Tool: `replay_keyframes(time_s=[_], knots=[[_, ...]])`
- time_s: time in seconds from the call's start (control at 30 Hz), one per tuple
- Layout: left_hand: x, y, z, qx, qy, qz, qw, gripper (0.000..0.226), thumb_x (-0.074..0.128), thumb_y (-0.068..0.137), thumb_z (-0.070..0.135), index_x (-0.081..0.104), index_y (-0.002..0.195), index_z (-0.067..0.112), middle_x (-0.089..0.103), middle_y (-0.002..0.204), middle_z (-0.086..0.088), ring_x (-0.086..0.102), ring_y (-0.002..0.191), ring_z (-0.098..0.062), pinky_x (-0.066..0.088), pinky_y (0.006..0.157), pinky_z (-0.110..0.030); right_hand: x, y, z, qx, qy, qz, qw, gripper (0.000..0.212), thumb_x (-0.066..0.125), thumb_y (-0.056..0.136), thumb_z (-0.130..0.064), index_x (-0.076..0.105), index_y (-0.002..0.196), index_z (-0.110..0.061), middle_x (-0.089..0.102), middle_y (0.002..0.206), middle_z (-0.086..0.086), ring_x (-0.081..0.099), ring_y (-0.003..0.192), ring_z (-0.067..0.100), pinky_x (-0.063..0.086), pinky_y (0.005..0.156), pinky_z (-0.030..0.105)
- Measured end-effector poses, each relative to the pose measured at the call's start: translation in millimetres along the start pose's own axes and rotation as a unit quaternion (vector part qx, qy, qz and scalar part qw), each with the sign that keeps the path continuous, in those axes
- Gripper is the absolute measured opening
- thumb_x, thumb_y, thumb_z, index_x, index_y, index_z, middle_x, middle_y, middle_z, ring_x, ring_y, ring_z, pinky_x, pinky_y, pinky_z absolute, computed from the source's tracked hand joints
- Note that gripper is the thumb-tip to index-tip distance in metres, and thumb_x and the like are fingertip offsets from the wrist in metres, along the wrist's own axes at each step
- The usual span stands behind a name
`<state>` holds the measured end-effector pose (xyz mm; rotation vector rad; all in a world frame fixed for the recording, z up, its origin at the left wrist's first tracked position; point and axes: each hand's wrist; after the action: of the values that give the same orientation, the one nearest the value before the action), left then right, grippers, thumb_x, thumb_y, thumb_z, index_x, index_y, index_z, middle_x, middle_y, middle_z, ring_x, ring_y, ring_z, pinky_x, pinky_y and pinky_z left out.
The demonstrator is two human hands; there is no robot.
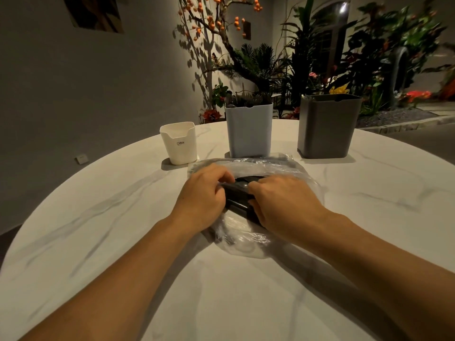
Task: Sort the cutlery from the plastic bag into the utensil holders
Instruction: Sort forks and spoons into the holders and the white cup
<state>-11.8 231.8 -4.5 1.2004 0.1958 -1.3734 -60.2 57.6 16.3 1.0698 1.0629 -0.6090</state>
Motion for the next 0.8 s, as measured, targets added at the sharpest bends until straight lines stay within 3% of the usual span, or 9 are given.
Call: replay_keyframes(time_s=[0.1,0.2,0.33,0.43,0.6,0.67,0.8], knots=[[-1,-1,1,0.021,0.002,-0.033,0.999,0.043,0.054,0.083,-0.002,0.066,0.113,0.026,0.062,0.114,0.01,0.048,0.108,-0.004,0.04,0.102,-0.024,-1,-3,5,0.005,0.019,0.026,0.999,0.024,0.058,0.096,-0.04,0.062,0.115,-0.026,0.051,0.086,-0.007,0.053,0.077,0.016,0.049,0.074,0.029],[1,-2,-1,0.047,0.028,-0.082,0.995,0.043,0.063,0.086,0.01,0.06,0.124,0.031,0.059,0.123,0.01,0.046,0.117,-0.008,0.039,0.109,-0.033,0,-4,7,0.004,0.053,0.057,0.997,0.03,0.062,0.094,-0.043,0.065,0.119,-0.026,0.063,0.096,-0.005,0.053,0.082,0.012,0.048,0.082,0.025],[5,-4,-6,0.079,0.069,-0.087,0.991,0.028,0.066,0.093,0.028,0.061,0.12,0.034,0.06,0.119,0.011,0.047,0.115,-0.012,0.043,0.106,-0.04,-1,-6,4,0.006,0.075,0.057,0.996,0.034,0.058,0.095,-0.046,0.064,0.121,-0.026,0.066,0.106,-0.003,0.049,0.082,0.011,0.049,0.084,0.026],[5,-3,-7,0.089,0.073,-0.095,0.989,0.018,0.063,0.097,0.032,0.066,0.115,0.03,0.063,0.112,0.011,0.048,0.11,-0.012,0.043,0.102,-0.041,0,-7,5,-0.008,0.084,0.069,0.994,0.031,0.06,0.095,-0.043,0.066,0.119,-0.025,0.067,0.103,-0.004,0.058,0.083,0.014,0.055,0.082,0.029],[2,-3,-5,0.092,0.063,-0.08,0.991,0.025,0.058,0.099,0.033,0.064,0.123,0.028,0.065,0.123,0.006,0.053,0.116,-0.016,0.042,0.108,-0.042,4,-5,10,-0.025,0.127,0.119,0.984,0.04,0.052,0.091,-0.047,0.071,0.116,-0.021,0.07,0.097,0.001,0.066,0.084,0.019,0.06,0.078,0.036],[-2,-3,-1,0.081,0.055,-0.056,0.994,0.029,0.053,0.101,0.032,0.062,0.128,0.025,0.064,0.129,0.002,0.052,0.122,-0.018,0.041,0.111,-0.042,2,-5,14,-0.026,0.192,0.159,0.968,0.044,0.05,0.091,-0.049,0.071,0.117,-0.019,0.072,0.099,0.0,0.068,0.085,0.015,0.061,0.079,0.032],[-2,-4,10,0.084,0.019,0.0,0.996,0.022,0.046,0.104,0.027,0.061,0.117,0.018,0.066,0.109,0.002,0.059,0.101,-0.017,0.051,0.096,-0.037,-9,-3,14,0.026,0.397,0.208,0.894,0.048,0.061,0.084,-0.047,0.062,0.121,-0.017,0.068,0.094,-0.013,0.068,0.087,0.004,0.056,0.08,0.014]])
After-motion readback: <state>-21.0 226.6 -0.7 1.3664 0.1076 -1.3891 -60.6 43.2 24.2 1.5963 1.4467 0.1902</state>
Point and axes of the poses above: each hand's wrist, its own y-axis towards the middle knuckle, its own x-axis out of the palm, z = x × y
